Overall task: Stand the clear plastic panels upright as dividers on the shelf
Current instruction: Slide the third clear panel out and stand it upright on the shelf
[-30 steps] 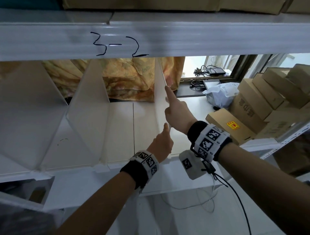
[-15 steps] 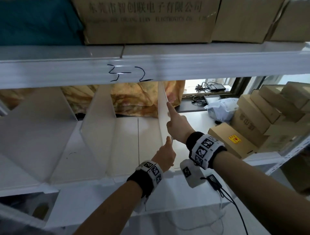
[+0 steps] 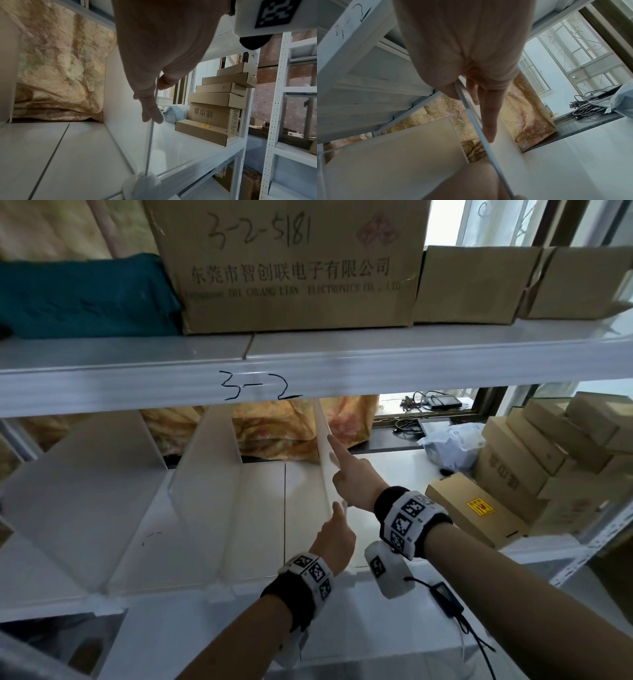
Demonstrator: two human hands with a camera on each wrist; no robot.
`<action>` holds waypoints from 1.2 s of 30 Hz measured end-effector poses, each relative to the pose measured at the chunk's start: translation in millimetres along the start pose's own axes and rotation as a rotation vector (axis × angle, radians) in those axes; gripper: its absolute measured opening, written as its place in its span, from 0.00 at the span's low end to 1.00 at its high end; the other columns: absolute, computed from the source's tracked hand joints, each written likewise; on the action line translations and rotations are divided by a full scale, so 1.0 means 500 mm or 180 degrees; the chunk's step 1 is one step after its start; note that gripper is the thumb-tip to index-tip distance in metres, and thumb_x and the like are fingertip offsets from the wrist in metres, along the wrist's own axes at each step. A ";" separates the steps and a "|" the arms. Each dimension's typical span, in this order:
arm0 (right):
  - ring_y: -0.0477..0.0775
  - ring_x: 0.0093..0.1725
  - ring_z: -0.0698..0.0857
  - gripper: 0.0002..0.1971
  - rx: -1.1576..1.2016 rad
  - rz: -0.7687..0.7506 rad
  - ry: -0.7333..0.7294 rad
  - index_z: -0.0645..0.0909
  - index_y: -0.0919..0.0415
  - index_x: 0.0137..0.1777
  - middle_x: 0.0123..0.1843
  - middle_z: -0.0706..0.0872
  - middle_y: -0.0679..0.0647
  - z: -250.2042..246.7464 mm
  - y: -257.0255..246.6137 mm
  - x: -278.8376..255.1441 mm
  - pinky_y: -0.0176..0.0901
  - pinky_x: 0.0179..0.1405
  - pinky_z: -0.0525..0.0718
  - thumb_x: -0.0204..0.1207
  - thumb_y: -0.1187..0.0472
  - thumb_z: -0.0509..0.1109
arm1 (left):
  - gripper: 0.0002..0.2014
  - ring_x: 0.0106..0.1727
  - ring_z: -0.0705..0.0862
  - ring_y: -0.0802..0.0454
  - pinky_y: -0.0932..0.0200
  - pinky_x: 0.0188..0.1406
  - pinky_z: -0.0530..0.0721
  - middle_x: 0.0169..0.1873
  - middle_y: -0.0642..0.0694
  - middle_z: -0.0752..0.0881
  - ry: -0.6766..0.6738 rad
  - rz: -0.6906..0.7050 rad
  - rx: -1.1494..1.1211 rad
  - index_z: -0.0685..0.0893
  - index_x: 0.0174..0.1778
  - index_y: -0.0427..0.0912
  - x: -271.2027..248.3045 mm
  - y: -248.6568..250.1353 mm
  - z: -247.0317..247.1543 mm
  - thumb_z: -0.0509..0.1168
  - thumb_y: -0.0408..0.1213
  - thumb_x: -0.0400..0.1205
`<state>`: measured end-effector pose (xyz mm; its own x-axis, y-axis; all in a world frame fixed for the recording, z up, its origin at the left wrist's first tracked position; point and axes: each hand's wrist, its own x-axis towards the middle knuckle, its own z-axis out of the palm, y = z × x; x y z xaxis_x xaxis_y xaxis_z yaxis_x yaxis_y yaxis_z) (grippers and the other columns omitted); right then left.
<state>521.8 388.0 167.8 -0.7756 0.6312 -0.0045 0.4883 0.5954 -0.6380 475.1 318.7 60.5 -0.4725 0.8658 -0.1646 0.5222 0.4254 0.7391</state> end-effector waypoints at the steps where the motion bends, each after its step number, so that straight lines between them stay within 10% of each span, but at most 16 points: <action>1: 0.64 0.39 0.83 0.39 -0.0004 -0.0019 -0.0032 0.43 0.51 0.84 0.62 0.82 0.73 -0.001 0.001 0.002 0.52 0.40 0.86 0.76 0.69 0.54 | 0.27 0.51 0.85 0.29 0.42 0.44 0.82 0.53 0.25 0.84 0.0016 -0.0004 0.0007 0.53 0.79 0.41 -0.001 0.000 0.001 0.49 0.30 0.83; 18: 0.66 0.42 0.83 0.39 0.0136 -0.0052 0.0049 0.43 0.49 0.84 0.55 0.84 0.71 0.003 0.010 0.002 0.60 0.46 0.88 0.76 0.66 0.55 | 0.33 0.54 0.84 0.32 0.46 0.50 0.82 0.56 0.28 0.84 -0.0235 -0.0146 0.0155 0.45 0.84 0.44 0.002 -0.002 -0.010 0.50 0.34 0.82; 28: 0.55 0.74 0.76 0.46 0.1181 0.0015 -0.0156 0.42 0.40 0.83 0.82 0.66 0.49 0.007 0.060 -0.011 0.50 0.73 0.73 0.71 0.32 0.64 | 0.37 0.80 0.68 0.44 0.54 0.74 0.70 0.82 0.42 0.62 -0.0535 0.0157 0.0212 0.43 0.85 0.49 -0.007 0.014 -0.068 0.54 0.34 0.82; 31: 0.46 0.76 0.72 0.49 0.1675 -0.0080 -0.0063 0.52 0.44 0.83 0.82 0.66 0.43 0.004 0.055 -0.019 0.52 0.79 0.68 0.65 0.22 0.58 | 0.35 0.78 0.70 0.45 0.55 0.71 0.73 0.81 0.44 0.65 -0.0472 0.0224 -0.0040 0.50 0.85 0.50 0.013 0.011 -0.075 0.53 0.37 0.80; 36: 0.46 0.79 0.67 0.34 0.2158 -0.0072 0.0153 0.59 0.48 0.82 0.81 0.66 0.43 -0.005 0.042 -0.021 0.53 0.81 0.65 0.79 0.36 0.55 | 0.14 0.55 0.81 0.58 0.58 0.60 0.78 0.59 0.48 0.84 0.0154 0.0127 -0.1412 0.81 0.63 0.50 0.027 0.049 -0.103 0.54 0.39 0.86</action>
<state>541.3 395.2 156.3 -0.7564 0.6530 0.0387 0.1013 0.1755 -0.9793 445.0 327.0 110.1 -0.4964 0.8614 -0.1074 0.1906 0.2288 0.9546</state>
